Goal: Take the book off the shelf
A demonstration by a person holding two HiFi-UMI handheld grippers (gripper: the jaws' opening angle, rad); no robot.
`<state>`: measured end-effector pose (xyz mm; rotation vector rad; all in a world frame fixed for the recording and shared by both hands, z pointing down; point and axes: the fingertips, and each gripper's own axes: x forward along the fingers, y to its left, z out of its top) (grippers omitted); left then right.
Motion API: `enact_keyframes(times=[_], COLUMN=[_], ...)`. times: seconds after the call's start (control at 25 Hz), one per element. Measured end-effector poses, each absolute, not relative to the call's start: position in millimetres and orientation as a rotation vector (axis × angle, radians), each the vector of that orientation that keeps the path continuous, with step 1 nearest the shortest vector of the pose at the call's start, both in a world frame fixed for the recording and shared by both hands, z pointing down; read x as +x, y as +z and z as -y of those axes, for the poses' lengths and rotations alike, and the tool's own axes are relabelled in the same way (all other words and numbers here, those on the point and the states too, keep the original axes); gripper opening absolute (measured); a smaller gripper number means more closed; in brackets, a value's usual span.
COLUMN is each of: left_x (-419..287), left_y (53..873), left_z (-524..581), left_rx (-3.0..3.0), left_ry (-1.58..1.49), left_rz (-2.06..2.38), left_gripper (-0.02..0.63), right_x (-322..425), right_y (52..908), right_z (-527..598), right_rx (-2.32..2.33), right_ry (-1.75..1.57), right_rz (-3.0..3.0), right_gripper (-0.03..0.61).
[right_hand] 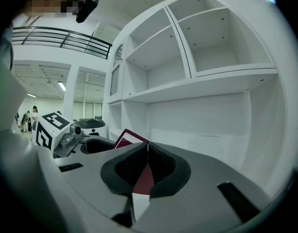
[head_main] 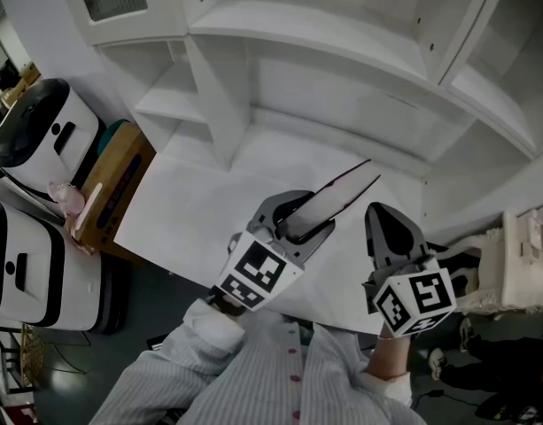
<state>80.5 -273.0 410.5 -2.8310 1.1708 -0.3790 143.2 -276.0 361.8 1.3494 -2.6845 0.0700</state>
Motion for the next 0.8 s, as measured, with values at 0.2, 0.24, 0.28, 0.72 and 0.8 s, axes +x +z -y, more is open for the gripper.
enact_keyframes(times=[0.2, 0.24, 0.28, 0.72, 0.8], left_x=[83, 83, 84, 79, 79], left_y=[412, 412, 412, 410, 410], left_z=[272, 272, 271, 267, 268], left_rx=[-2.836, -2.837, -2.837, -2.837, -2.835], left_ry=[-0.388, -0.389, -0.39, -0.393, -0.391], left_rz=[-1.152, -1.15, -1.149, -1.147, -1.149], left_gripper=[0.232, 0.232, 0.232, 0.232, 0.232], right_x=[139, 139, 139, 132, 131], right_y=[365, 366, 365, 366, 366], right_z=[277, 277, 277, 275, 276], right_rx=[1.343, 1.342, 1.341, 1.314, 1.312], right_ry=[0.08, 0.081, 0.083, 0.083, 0.083], right_rz=[2.686, 2.687, 2.688, 2.695, 2.694], right_gripper=[0.015, 0.015, 0.015, 0.015, 0.015])
